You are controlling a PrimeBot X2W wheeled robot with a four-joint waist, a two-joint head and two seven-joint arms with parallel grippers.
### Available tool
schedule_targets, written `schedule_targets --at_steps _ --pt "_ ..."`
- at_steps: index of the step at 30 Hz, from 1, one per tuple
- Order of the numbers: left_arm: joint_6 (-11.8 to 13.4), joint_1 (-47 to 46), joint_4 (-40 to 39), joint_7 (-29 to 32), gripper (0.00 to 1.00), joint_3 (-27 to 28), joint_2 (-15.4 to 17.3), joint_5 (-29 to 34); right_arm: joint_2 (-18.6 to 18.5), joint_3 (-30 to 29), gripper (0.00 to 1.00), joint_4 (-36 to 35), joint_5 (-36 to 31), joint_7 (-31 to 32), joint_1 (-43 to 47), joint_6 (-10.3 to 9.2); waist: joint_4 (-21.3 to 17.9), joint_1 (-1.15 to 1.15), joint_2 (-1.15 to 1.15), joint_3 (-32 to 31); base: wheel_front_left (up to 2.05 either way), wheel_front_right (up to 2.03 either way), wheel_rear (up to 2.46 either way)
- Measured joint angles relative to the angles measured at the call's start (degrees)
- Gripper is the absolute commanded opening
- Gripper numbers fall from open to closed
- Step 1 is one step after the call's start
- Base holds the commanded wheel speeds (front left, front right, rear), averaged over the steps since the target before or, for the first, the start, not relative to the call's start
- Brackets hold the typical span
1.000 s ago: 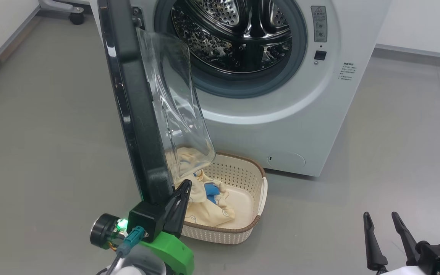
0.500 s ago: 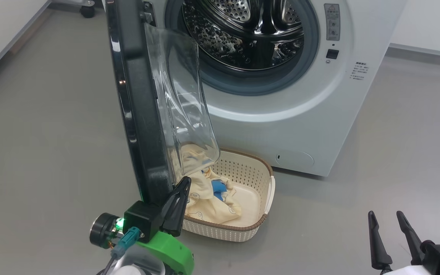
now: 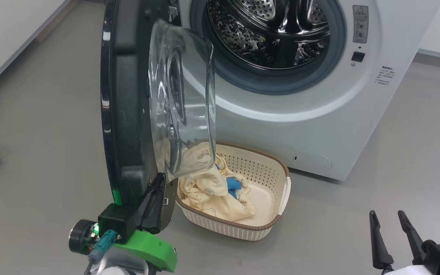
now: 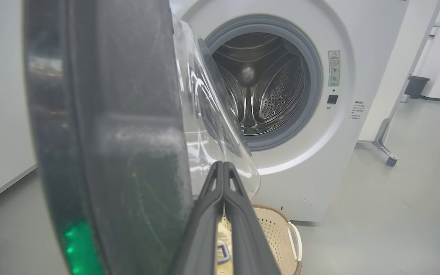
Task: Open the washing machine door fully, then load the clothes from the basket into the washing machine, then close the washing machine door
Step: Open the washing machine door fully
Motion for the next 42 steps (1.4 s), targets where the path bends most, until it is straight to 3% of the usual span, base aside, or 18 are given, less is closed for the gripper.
schedule_targets --at_steps 14,42 --pt "0.7 0.5 1.6 -2.9 0.00 8.9 0.9 0.2 0.0 0.2 1.00 0.2 -0.5 0.0 -0.1 1.13 3.1 0.00 0.00 0.9 0.00 0.00 0.00" --pt "0.8 -5.5 12.2 -6.1 0.00 21.4 4.4 -0.9 -1.5 0.7 1.00 0.1 -1.4 0.0 -2.7 2.30 0.6 0.00 0.00 4.7 0.00 0.00 0.00"
